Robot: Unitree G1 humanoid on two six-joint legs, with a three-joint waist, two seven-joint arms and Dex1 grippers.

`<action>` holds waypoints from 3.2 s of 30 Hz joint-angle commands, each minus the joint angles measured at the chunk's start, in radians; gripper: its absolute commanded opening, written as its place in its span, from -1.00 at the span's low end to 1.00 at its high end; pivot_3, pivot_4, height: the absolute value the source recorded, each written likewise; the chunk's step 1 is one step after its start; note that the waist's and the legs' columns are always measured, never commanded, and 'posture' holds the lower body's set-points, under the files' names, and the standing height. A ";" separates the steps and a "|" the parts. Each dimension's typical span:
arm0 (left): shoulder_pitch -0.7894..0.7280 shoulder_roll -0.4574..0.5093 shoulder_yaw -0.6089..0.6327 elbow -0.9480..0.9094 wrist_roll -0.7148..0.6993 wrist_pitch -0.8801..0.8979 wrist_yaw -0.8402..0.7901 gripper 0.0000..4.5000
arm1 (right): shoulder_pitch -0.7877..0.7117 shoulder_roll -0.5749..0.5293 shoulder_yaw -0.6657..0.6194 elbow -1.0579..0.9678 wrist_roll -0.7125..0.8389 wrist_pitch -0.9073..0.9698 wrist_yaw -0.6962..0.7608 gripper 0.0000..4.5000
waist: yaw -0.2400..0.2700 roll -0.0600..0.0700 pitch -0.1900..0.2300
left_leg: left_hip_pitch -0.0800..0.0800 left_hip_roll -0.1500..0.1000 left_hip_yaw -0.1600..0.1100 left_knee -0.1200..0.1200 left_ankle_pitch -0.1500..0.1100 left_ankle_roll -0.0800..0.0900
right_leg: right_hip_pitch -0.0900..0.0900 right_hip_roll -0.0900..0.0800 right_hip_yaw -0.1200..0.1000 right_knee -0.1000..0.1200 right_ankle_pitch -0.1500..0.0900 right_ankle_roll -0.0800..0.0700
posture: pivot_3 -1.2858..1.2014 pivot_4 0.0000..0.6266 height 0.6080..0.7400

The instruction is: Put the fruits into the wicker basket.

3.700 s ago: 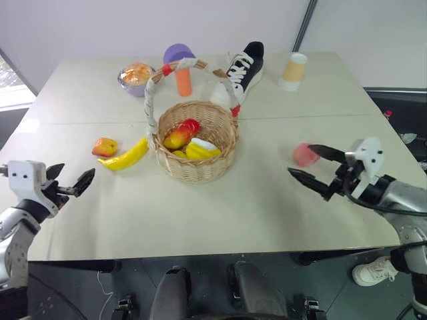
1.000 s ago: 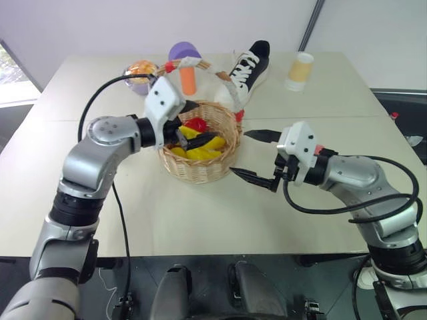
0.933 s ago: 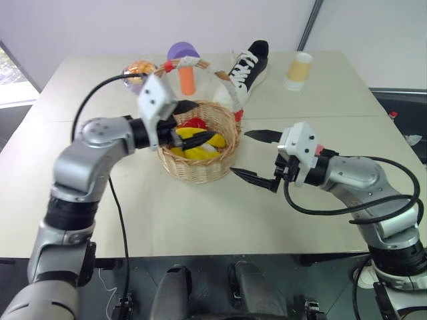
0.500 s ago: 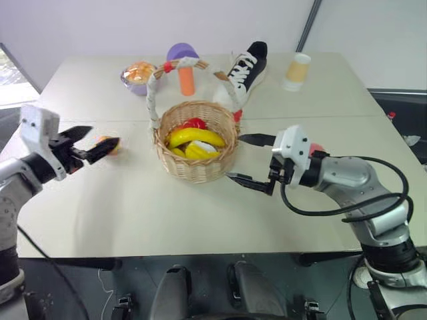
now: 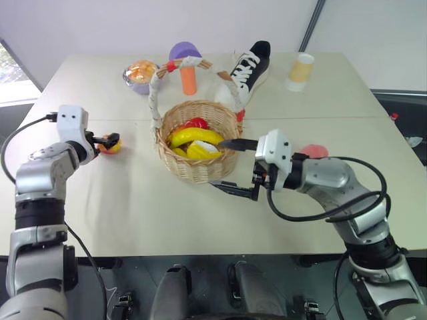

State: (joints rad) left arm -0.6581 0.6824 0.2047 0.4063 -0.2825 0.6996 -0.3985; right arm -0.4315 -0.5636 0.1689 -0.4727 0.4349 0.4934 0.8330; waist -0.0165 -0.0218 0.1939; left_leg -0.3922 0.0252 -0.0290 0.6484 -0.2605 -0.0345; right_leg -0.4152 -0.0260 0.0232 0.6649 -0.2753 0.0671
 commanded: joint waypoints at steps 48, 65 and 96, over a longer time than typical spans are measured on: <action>0.130 -0.085 -0.320 -0.858 -0.247 -0.039 -0.370 0.97 | 0.073 -0.378 -0.250 0.425 -0.311 -0.213 -0.058 1.00 | -0.003 0.000 0.000 | 0.002 -0.001 0.002 0.000 0.000 0.000 | 0.003 0.001 0.003 -0.002 0.000 0.000 | 0.03 -0.52 1.00; 0.141 -0.136 -0.374 -0.875 -0.210 -0.037 -0.357 1.00 | 0.038 -0.216 -0.270 0.657 -0.303 -0.163 -0.154 0.76 | -0.001 0.001 0.001 | 0.003 0.000 0.002 0.000 0.000 0.000 | 0.003 0.002 0.003 -0.001 0.000 0.000 | 0.03 -0.52 1.00; 0.494 -0.013 0.149 -0.878 -0.442 -0.048 -0.337 1.00 | -0.278 0.317 0.102 0.262 -0.278 -0.062 -0.321 1.00 | 0.000 0.001 0.001 | -0.002 0.004 0.000 0.000 0.001 -0.001 | -0.003 -0.001 0.002 -0.001 0.001 -0.002 | 0.03 -0.52 1.00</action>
State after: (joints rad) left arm -0.1608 0.6669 0.3392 -0.4383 -0.7018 0.6602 -0.7427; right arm -0.6804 -0.2527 0.2967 -0.1689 0.1644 0.4719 0.5127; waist -0.0165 -0.0205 0.1947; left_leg -0.3942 0.0291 -0.0288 0.6480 -0.2597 -0.0359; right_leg -0.4186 -0.0267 0.0251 0.6643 -0.2738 0.0652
